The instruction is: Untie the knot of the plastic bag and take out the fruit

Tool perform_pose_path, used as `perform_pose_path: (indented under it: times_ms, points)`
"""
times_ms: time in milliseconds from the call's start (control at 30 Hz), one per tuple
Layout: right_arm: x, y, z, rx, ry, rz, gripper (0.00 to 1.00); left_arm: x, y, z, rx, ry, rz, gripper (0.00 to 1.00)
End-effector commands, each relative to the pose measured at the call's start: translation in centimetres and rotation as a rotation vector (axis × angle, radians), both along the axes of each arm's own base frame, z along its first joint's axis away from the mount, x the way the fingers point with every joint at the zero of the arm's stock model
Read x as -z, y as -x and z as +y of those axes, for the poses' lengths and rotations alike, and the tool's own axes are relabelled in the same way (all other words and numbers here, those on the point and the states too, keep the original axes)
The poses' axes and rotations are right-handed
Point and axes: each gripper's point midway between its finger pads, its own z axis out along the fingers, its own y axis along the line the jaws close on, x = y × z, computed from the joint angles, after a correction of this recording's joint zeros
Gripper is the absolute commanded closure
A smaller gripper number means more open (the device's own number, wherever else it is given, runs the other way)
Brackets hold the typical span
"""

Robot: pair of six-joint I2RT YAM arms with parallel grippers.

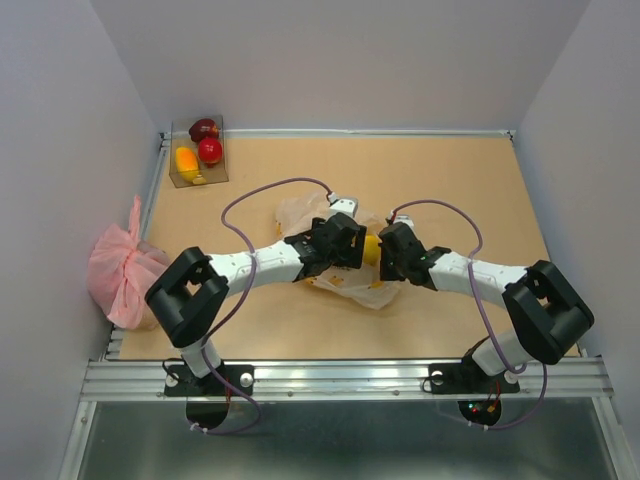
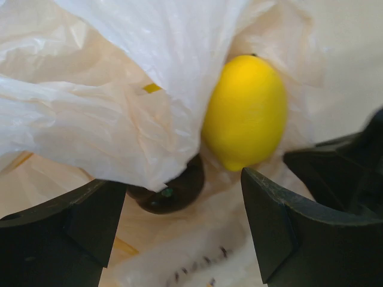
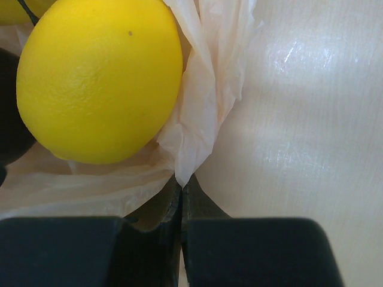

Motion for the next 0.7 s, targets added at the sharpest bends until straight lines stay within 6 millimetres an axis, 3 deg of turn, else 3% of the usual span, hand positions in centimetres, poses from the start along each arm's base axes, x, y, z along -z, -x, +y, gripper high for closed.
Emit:
perform_pose_path:
  times_ms: [0,200,267,367,433,567,600,667]
  points:
    - [-2.1,-1.1,1.2,0.001,-0.041,-0.052,0.97,-0.6,-1.8,0.0,-0.064,-0.047,-0.04,0.13]
    - [-1.8,-0.7,1.0,0.009,-0.042,-0.042,0.97,0.3,-2.6,0.0,-0.131,-0.054,-0.033,0.19]
    - [-1.7,-0.6,0.9,0.01,-0.04,-0.043,0.97,0.6,-2.6,0.0,-0.127,-0.063,-0.026,0.25]
    - [-1.6,-0.5,0.7,0.015,-0.037,-0.042,0.97,0.6,-2.3,0.2,-0.132,-0.06,-0.017,0.46]
    - [-1.6,-0.4,0.7,0.016,-0.037,-0.043,0.97,-0.9,-2.0,0.2,-0.123,-0.028,-0.028,0.66]
    - [-1.4,-0.5,0.6,0.023,-0.027,-0.042,0.97,-5.3,-1.4,-0.2,-0.071,0.049,-0.069,0.68]
    - [-1.3,-0.6,0.6,0.023,-0.026,-0.041,0.97,-7.5,-1.3,-0.1,-0.06,0.094,-0.096,0.68]
    - [-1.3,-0.6,0.5,0.026,-0.021,-0.041,0.97,-9.9,-0.9,-0.2,-0.031,0.14,-0.125,0.68]
